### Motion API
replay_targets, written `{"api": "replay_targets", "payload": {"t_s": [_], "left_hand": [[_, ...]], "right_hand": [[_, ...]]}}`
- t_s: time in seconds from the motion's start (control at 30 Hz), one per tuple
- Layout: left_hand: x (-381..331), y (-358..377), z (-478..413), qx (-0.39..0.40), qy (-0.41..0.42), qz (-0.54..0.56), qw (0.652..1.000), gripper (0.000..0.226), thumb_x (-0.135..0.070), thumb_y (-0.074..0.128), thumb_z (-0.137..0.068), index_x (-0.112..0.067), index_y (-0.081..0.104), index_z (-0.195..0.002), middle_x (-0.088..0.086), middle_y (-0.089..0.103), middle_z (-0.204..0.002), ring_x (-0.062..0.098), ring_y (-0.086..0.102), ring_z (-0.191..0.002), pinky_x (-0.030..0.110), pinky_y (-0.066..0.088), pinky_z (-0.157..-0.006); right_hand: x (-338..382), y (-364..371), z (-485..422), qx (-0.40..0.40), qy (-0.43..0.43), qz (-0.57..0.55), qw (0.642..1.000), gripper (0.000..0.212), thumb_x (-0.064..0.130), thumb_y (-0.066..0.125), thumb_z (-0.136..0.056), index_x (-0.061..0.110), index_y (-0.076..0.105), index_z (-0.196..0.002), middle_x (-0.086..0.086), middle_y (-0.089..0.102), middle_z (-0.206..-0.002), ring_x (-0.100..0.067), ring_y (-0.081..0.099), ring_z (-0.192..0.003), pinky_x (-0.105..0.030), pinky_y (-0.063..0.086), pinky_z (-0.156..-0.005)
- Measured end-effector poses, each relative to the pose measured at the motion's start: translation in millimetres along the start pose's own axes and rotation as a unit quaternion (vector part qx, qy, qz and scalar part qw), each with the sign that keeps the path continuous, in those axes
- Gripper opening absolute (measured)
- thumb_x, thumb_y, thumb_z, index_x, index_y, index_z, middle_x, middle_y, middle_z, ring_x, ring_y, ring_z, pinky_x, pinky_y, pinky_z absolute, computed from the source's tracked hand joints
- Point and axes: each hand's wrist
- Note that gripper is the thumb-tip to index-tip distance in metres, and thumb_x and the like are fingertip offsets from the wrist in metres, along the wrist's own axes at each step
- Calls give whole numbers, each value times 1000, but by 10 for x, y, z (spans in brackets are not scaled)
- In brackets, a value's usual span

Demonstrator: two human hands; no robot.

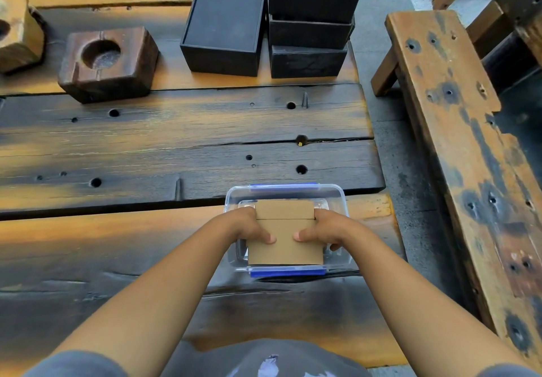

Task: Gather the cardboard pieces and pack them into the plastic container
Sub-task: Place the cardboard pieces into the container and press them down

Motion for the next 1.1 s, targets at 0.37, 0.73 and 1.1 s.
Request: {"api": "replay_targets", "payload": {"t_s": [0.37, 0.73, 1.1], "left_hand": [[59, -7, -80, 29, 14, -7, 999, 59, -44, 85, -66, -24, 50, -109, -5, 60, -102, 20, 59, -100, 32, 48, -89], [64, 9, -96, 45, 7, -8, 999, 86, -52, 84, -64, -15, 50, -133, -1, 59, -120, 21, 56, -114, 36, 45, -104], [0, 36, -57, 15, -13, -35, 999, 93, -60, 77, -68, -10, 44, -139, 7, 52, -139, 25, 52, -123, 39, 42, -108]], "right_hand": [[-53, -145, -66, 40, -3, 16, 999, 78, 56, 78, -70, 19, 50, -133, -1, 55, -131, -24, 60, -112, -44, 53, -96], [-129, -49, -116, -12, -47, 47, 998, 87, 59, 78, -68, 13, 50, -136, -2, 41, -134, -18, 51, -109, -30, 46, -91], [-87, -69, -161, -12, -63, 82, 995, 87, 68, 75, -61, 20, 56, -131, 1, 53, -125, -16, 55, -104, -31, 49, -89]]}}
Point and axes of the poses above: each hand's wrist, its own z-axis away from the middle knuckle, its own y-axis out of the palm, x = y × z
